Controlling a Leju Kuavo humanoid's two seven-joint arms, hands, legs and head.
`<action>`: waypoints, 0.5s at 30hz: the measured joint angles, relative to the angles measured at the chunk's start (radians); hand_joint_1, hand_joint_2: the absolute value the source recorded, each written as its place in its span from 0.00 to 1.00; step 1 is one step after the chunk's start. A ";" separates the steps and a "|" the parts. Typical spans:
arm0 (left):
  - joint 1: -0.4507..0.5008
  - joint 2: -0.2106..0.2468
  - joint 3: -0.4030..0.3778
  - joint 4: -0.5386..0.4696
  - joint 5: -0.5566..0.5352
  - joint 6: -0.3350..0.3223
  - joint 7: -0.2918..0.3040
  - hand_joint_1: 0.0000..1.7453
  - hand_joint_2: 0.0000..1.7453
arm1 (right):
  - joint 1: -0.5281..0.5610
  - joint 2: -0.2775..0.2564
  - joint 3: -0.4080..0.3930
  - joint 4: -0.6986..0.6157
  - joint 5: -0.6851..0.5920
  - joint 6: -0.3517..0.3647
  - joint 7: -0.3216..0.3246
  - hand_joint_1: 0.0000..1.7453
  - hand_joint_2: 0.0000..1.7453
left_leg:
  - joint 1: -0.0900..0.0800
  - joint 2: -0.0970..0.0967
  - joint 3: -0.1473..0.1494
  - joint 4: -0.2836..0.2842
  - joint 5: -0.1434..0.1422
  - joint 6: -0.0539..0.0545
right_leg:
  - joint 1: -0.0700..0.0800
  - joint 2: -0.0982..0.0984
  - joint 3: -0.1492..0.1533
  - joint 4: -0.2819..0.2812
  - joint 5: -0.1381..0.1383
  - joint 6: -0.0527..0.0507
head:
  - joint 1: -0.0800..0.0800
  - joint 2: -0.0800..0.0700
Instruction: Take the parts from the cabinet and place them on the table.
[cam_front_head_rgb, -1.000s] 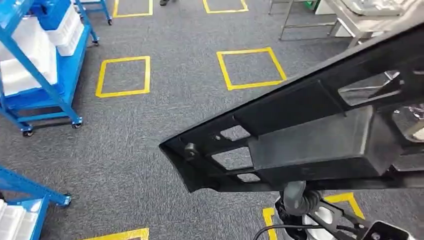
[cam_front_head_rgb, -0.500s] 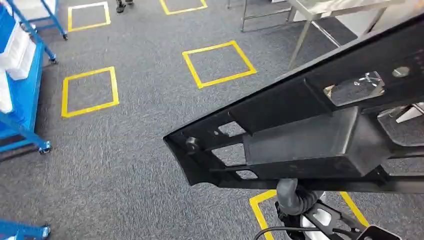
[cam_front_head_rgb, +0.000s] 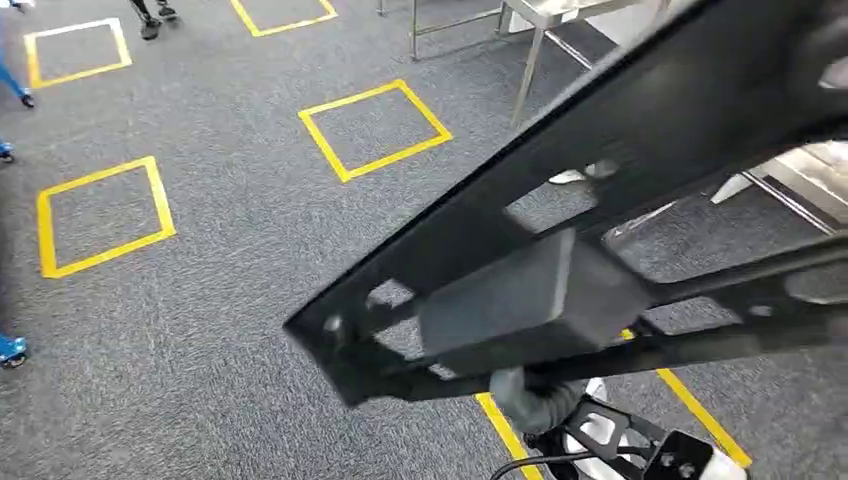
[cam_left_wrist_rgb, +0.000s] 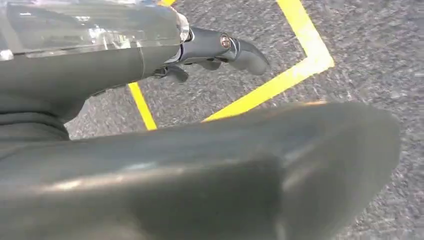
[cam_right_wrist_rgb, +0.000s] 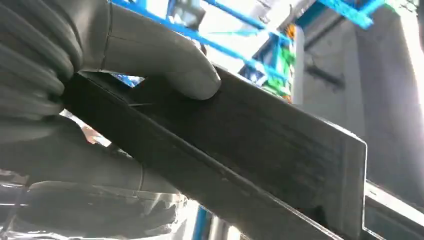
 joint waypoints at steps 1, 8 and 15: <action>0.004 -0.001 0.000 0.000 0.002 0.000 0.000 0.00 0.00 | -0.008 -0.009 0.012 0.021 -0.002 0.000 -0.002 1.00 1.00 | -0.003 0.012 0.000 0.000 -0.001 0.002 | -0.003 -0.019 -0.037 0.075 -0.038 0.004 | 0.000 0.000; 0.007 -0.016 0.002 0.000 0.009 0.007 0.003 0.00 0.00 | -0.038 -0.045 0.070 0.124 -0.012 0.003 -0.003 1.00 1.00 | -0.009 0.090 0.017 0.001 -0.018 -0.003 | 0.001 -0.090 0.019 -0.042 0.065 -0.009 | 0.000 0.000; 0.003 -0.024 0.008 0.000 0.020 0.009 -0.016 0.00 0.00 | -0.081 -0.059 0.097 0.173 -0.061 -0.016 0.006 1.00 1.00 | -0.011 0.086 0.026 0.023 -0.056 -0.038 | 0.005 -0.054 0.037 -0.086 0.057 -0.044 | 0.000 0.000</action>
